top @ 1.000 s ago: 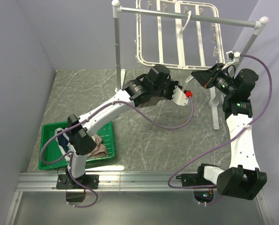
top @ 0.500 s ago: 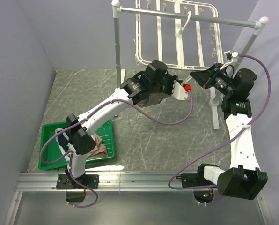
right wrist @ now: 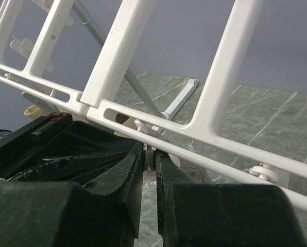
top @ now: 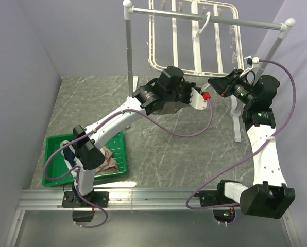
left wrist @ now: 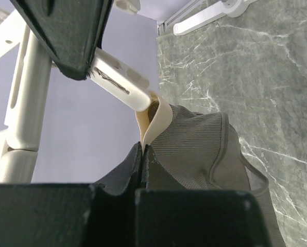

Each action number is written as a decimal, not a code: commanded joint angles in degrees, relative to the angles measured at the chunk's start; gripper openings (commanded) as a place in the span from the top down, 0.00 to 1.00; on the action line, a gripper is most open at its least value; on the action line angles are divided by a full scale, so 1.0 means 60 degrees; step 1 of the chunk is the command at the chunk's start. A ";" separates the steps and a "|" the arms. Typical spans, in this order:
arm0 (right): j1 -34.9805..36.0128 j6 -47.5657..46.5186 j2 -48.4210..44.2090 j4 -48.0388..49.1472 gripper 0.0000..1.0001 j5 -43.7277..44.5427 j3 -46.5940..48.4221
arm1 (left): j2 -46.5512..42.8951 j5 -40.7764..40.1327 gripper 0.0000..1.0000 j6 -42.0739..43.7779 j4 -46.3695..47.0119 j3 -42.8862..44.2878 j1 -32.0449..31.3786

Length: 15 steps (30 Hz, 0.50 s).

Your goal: Clip the underwear to the hanger

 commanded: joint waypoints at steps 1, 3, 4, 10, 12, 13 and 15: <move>0.0204 -0.0442 0.0126 -0.1142 1.00 -0.0337 -0.0099 | -0.0745 0.0284 1.00 -0.0123 0.0697 -0.0085 -0.0004; 0.0262 -0.0516 0.0097 -0.1200 1.00 -0.0234 -0.0099 | -0.0774 0.0343 1.00 -0.0167 0.0669 -0.0085 -0.0004; 0.0262 -0.0603 0.0082 -0.1215 1.00 -0.0205 -0.0099 | -0.0789 0.0358 1.00 -0.0167 0.0683 -0.0085 -0.0004; 0.0365 -0.0897 0.0097 -0.1420 1.00 -0.0029 -0.0056 | -0.0892 0.0446 1.00 -0.0240 0.0859 -0.0144 -0.0004; 0.0379 -0.0897 0.0111 -0.1391 1.00 0.0000 -0.0070 | -0.0950 0.0519 1.00 -0.0284 0.0917 -0.0187 -0.0004; 0.0394 -0.0897 0.0082 -0.1362 1.00 0.0015 -0.0070 | -0.0979 0.0620 1.00 -0.0284 0.0932 -0.0217 -0.0004; 0.0408 -0.0868 0.0082 -0.1347 1.00 0.0015 -0.0085 | -0.1038 0.0680 1.00 -0.0284 0.0918 -0.0246 -0.0033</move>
